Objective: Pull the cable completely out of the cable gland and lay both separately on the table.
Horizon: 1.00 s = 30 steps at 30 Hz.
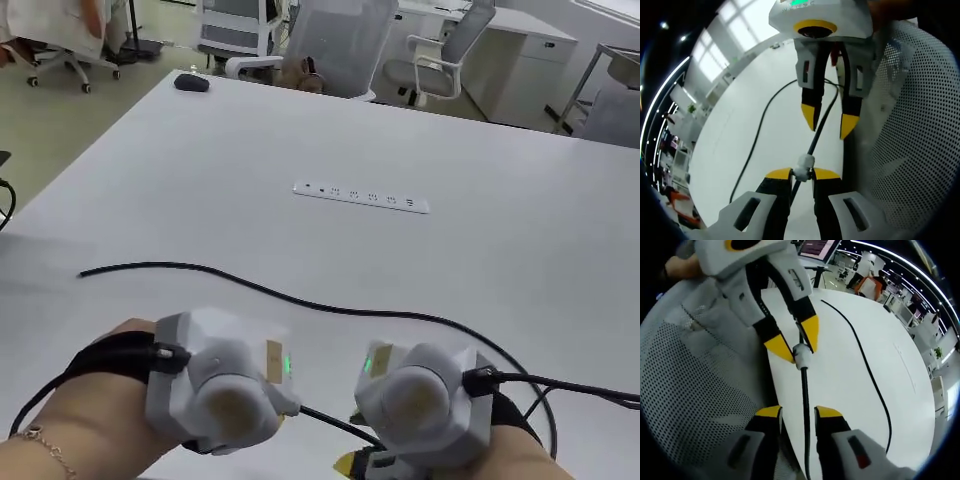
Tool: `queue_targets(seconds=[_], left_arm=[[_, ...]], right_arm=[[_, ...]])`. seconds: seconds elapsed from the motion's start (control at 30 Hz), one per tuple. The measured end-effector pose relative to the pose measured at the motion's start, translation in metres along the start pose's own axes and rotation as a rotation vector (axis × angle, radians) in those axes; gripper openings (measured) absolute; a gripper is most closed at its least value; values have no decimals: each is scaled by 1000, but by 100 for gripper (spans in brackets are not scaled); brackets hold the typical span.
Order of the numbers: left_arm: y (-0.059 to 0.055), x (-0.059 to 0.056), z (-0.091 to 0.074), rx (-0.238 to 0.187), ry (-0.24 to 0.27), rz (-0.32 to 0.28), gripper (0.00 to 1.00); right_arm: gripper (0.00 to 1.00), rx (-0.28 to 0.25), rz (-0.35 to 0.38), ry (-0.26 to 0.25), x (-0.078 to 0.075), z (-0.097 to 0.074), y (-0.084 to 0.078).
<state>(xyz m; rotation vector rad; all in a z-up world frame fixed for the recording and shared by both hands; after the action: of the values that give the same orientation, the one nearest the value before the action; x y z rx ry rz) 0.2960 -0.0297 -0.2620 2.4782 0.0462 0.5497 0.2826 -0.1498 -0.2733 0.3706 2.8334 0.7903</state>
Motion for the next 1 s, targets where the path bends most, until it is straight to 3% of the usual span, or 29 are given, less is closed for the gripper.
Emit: queue_targets(seconds=[0.13, 0.27, 0.37, 0.83, 1.0], left_arm=[[5, -3, 0, -18, -7, 18, 17], [6, -6, 2, -19, -20, 31, 17], [7, -5, 2, -19, -19, 27, 17], [1, -1, 1, 14, 5, 18, 17], [-3, 2, 0, 26, 21, 4, 17]], right_arm=[[22, -23, -17, 3, 1, 0, 3], [4, -13, -54, -18, -1, -1, 2], [3, -11, -17, -13, -3, -1, 0], [3, 139, -14, -73, -11, 0, -21], [3, 242, -16, -126, -17, -1, -33]])
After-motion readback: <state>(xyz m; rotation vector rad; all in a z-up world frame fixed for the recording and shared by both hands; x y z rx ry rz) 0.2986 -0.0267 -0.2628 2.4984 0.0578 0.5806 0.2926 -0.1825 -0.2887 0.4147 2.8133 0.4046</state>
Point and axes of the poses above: the centre of the closed fingertips' face, and the gripper's own axes: z roughly forward along the fingers, x roughly to its left, y roughly out of its top, the point moved 8 cm from there along -z, roughly backward along the fingers, and after that the axes turned 2 degrees about z, right-handed, at the moved point
